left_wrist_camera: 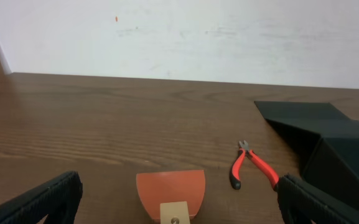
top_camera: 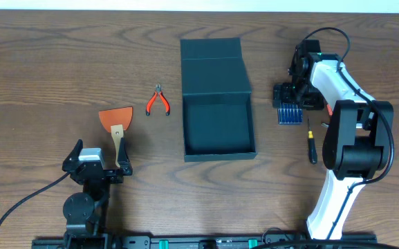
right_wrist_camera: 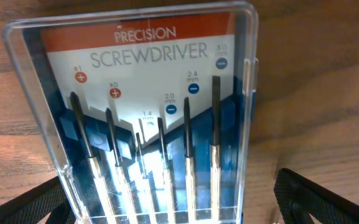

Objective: Pack container
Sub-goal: 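Lower the right gripper and close it on the screwdriver case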

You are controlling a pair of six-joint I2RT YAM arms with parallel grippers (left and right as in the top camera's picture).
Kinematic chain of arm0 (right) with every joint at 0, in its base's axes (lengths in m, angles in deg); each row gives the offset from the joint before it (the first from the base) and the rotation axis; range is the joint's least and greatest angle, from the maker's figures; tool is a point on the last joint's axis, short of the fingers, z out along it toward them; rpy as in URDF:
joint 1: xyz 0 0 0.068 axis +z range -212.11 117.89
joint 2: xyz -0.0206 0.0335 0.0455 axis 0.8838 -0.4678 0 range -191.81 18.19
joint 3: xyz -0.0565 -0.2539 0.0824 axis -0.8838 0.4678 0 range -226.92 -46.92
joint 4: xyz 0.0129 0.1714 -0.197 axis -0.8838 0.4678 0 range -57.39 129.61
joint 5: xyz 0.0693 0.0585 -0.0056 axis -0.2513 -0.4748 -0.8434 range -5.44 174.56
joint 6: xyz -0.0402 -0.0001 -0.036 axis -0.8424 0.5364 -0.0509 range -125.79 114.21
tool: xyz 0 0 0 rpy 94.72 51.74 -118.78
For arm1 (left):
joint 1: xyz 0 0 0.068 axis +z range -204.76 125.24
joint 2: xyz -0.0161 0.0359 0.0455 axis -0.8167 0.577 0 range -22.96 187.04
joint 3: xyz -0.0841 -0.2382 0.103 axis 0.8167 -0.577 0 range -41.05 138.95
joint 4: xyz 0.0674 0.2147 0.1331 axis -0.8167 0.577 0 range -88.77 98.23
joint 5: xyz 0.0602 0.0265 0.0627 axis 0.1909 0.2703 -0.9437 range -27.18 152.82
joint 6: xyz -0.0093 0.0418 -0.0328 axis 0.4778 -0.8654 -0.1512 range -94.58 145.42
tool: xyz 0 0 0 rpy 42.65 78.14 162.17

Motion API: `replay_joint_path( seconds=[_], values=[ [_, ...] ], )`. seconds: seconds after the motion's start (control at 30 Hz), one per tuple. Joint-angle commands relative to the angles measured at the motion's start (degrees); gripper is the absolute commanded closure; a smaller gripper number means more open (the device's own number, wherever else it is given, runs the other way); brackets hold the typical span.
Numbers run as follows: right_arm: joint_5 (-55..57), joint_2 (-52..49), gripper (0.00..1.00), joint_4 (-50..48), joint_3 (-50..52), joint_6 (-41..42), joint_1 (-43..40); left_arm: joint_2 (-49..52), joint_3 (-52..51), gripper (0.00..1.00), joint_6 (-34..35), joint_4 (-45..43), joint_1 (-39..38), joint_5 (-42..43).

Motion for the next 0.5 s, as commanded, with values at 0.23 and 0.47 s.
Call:
replay_joint_path(
  seconds=[0.23,0.47],
  values=[
    [0.1,-3.0,0.01,-2.4,0.8,-1.7,0.7,0.0,-1.0,0.02,-0.8,2.1,0.2,-0.3],
    [0.1,-3.0,0.01,-2.6,0.8,3.7,2.1,0.0,-1.0,0.01,-0.8,2.1,0.2,-0.3]
  ],
)
